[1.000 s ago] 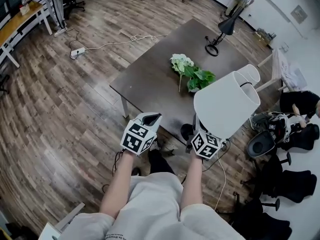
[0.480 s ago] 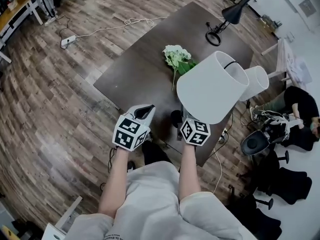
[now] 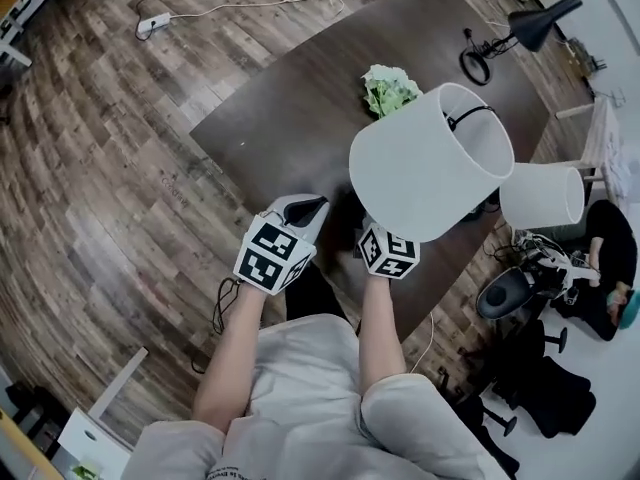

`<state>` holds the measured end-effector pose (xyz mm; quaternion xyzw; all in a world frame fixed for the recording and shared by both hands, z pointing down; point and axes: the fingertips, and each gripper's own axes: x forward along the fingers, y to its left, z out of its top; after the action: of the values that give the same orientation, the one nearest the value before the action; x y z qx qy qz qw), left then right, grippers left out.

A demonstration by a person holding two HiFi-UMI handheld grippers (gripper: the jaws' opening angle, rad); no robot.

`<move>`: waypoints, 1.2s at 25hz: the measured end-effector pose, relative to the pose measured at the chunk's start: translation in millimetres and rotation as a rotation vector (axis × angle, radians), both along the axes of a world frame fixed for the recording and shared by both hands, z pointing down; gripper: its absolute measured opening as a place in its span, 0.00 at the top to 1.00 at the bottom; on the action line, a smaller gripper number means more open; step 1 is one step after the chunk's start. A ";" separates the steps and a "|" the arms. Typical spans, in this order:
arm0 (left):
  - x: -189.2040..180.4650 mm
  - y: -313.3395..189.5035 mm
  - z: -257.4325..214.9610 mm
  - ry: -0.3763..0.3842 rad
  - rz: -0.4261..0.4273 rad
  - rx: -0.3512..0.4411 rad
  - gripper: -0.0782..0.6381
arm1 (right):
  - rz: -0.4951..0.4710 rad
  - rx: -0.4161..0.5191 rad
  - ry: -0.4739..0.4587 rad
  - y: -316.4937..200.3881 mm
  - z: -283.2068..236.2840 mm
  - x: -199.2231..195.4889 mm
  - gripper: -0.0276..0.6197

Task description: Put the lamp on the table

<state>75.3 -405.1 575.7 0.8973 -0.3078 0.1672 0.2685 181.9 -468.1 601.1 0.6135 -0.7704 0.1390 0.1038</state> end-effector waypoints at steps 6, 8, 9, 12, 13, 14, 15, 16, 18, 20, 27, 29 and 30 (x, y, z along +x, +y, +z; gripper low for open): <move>0.4 0.8 25.4 0.003 -0.032 -0.047 0.89 | -0.051 0.037 0.003 -16.4 14.7 -6.8 0.77; -1.5 0.8 30.7 0.009 -0.048 -0.057 0.89 | -0.059 0.060 0.020 -19.6 15.3 -6.8 0.77; -2.7 0.7 33.7 0.012 -0.058 -0.063 0.89 | -0.064 0.068 0.029 -20.6 16.4 -7.1 0.77; -3.8 -1.3 39.5 0.017 -0.080 -0.071 0.89 | -0.076 0.085 0.046 -22.4 21.7 -7.8 0.77; -3.3 -2.0 39.9 0.015 -0.082 -0.066 0.89 | -0.078 0.090 0.046 -22.4 23.7 -7.7 0.77; -2.5 -2.8 39.6 0.012 -0.082 -0.054 0.89 | -0.077 0.095 0.044 -22.1 25.4 -7.3 0.77; -1.4 -3.1 39.0 0.011 -0.080 -0.042 0.89 | -0.075 0.100 0.041 -21.5 26.5 -6.7 0.77; -0.2 -2.8 38.7 0.012 -0.078 -0.033 0.89 | -0.073 0.107 0.039 -20.7 27.0 -5.9 0.77; 1.4 -1.7 40.0 0.019 -0.075 -0.024 0.89 | -0.069 0.121 0.035 -19.2 27.2 -4.4 0.77; 0.5 0.2 43.2 0.019 -0.075 -0.018 0.89 | -0.068 0.136 0.035 -17.8 27.4 -4.9 0.77; -1.2 14.7 49.0 0.037 -0.088 -0.015 0.89 | -0.086 0.171 0.068 -11.3 26.2 -11.4 0.77; -0.8 17.9 49.5 0.041 -0.089 -0.010 0.89 | -0.087 0.180 0.071 -11.0 25.6 -12.1 0.77; -0.9 19.4 50.0 0.041 -0.089 -0.008 0.89 | -0.087 0.186 0.072 -10.6 25.5 -12.3 0.77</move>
<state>74.4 -385.7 625.7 0.8849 -0.3413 0.1378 0.2855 169.6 -478.7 626.6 0.5910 -0.8016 0.0403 0.0800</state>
